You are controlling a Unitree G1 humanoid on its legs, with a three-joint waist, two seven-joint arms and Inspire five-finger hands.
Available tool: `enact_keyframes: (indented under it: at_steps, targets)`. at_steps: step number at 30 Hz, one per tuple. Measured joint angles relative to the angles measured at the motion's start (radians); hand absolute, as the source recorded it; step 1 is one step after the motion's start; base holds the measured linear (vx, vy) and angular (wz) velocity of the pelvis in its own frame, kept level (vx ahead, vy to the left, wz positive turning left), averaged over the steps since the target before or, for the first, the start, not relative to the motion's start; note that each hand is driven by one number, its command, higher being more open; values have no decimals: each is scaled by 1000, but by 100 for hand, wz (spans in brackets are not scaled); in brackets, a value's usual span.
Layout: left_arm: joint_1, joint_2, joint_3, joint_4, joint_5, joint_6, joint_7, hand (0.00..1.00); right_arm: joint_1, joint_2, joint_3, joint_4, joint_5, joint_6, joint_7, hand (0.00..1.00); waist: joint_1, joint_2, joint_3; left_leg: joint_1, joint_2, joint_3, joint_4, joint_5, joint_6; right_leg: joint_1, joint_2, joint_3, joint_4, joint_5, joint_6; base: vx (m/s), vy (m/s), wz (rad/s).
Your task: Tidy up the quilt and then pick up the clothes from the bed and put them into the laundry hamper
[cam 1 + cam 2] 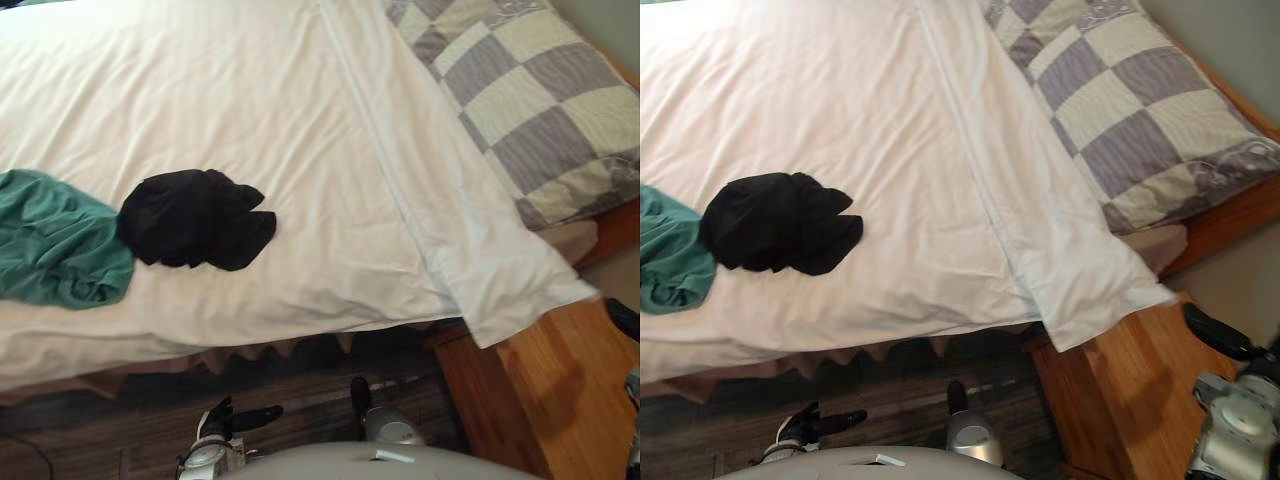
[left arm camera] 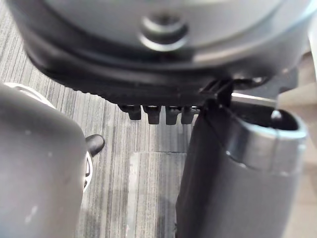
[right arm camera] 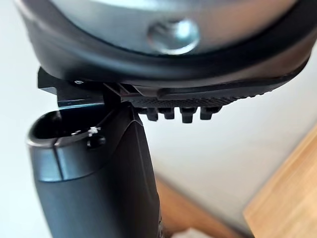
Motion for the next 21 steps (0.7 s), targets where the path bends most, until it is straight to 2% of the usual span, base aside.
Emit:
enact_keyframes:
  at_steps: [1,2,4,9,12,16,18,19,21]
  targets:
    - [1,-1,1,1,-2,5,0,100,17,7,-26,-25,16,3,-9,100,-4,-7,-1,1,0,1,-1,0,0,1,1,1,0,0,0,-76,-14,-6]
    - [3,0,2,3,-2,9,-1,100,20,9,-34,-58,25,5,-17,0,-13,-3,-5,3,0,1,-1,0,0,2,0,1,0,0,0,-84,-13,-1]
    - [3,0,2,14,-2,10,-2,100,25,9,-30,-136,25,4,-16,0,-23,-6,-7,2,-1,-1,0,0,0,2,0,0,-1,0,0,-113,-12,2]
    - [2,0,1,19,-2,10,-12,100,-10,22,21,-218,67,-30,-19,0,-22,-4,-10,0,-1,-9,-1,4,0,3,-1,-3,-5,3,1,-105,-21,3]
    - [1,1,-7,20,-2,11,-12,100,-86,124,112,-269,178,-90,-29,0,-20,2,-13,-13,-6,-25,-10,16,3,1,-5,-14,-18,13,0,-89,-26,12]
    - [-13,-4,-16,20,-2,11,-7,100,-171,206,219,-269,357,-119,-57,0,11,23,-11,-36,-14,-52,-14,25,9,-8,-18,-36,-19,15,1,-66,-4,19]
    - [-36,-15,-30,19,-3,8,9,100,-244,213,280,-280,435,-148,-66,0,40,47,16,-65,-19,-63,-3,24,15,-27,-31,-50,-13,17,4,-95,22,19]
    - [-39,-17,-30,18,-3,8,11,100,-253,215,285,-286,443,-151,-66,0,42,51,21,-71,-19,-66,1,23,16,-29,-34,-54,-12,17,4,-94,19,22]
    - [-53,-35,-30,-1,-12,1,24,100,-343,222,327,-318,510,-189,-69,0,64,82,64,-120,-19,-72,23,21,22,-73,-43,-61,9,17,4,-94,9,14]
